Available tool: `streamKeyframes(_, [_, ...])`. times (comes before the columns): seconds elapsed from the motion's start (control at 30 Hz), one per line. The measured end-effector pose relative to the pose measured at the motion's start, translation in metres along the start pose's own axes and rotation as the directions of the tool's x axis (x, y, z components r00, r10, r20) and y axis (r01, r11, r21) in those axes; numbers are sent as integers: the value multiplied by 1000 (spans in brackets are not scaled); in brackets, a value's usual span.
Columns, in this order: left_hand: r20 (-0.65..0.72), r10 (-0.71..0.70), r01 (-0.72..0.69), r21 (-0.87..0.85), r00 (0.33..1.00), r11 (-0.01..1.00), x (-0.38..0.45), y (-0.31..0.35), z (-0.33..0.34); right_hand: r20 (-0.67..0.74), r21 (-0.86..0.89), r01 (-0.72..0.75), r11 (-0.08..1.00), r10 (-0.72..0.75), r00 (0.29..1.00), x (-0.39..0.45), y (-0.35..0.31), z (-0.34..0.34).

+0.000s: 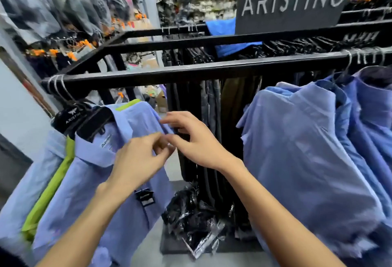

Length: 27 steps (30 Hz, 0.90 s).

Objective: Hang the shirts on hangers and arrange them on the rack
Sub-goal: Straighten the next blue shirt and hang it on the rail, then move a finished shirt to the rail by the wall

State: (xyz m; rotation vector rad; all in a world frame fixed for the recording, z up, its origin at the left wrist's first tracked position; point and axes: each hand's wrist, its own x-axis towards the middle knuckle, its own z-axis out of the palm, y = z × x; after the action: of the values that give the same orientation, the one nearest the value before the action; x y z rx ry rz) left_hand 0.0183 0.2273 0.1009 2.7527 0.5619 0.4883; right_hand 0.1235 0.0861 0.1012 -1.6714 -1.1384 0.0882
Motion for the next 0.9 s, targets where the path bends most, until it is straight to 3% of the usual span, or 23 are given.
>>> streamKeyframes(0.13, [104,180,-163,-155,978,974,15,60,43,-157,-269,-39,962,-3,988,-43,18,-64])
streamKeyframes(0.3, [88,432,-357,-428,898,830,15,142,90,-389,-467,-115,877,-87,917,-108,23,-136])
streamKeyframes(0.37, [71,478,-359,-567,876,742,6,179,103,-461,-521,-181,834,-96,882,-136,23,-161])
streamKeyframes(0.43, [115,481,-274,-697,869,663,-8,210,114,-523,-548,-252,798,-91,848,-161,25,-180])
streamKeyframes(0.53, [208,507,-156,-796,837,584,-35,244,137,-617,-477,-338,811,-36,786,-201,29,-195])
streamKeyframes(0.67, [295,497,-81,-792,816,605,-72,261,167,-711,-332,-406,852,57,701,-246,37,-181])
streamKeyframes(0.83, [343,474,26,-831,811,556,-112,265,187,-647,-8,-464,886,349,677,-280,49,-153])
streamKeyframes(0.9, [351,445,46,-823,824,566,-125,265,195,-611,83,-451,889,403,681,-289,52,-146])
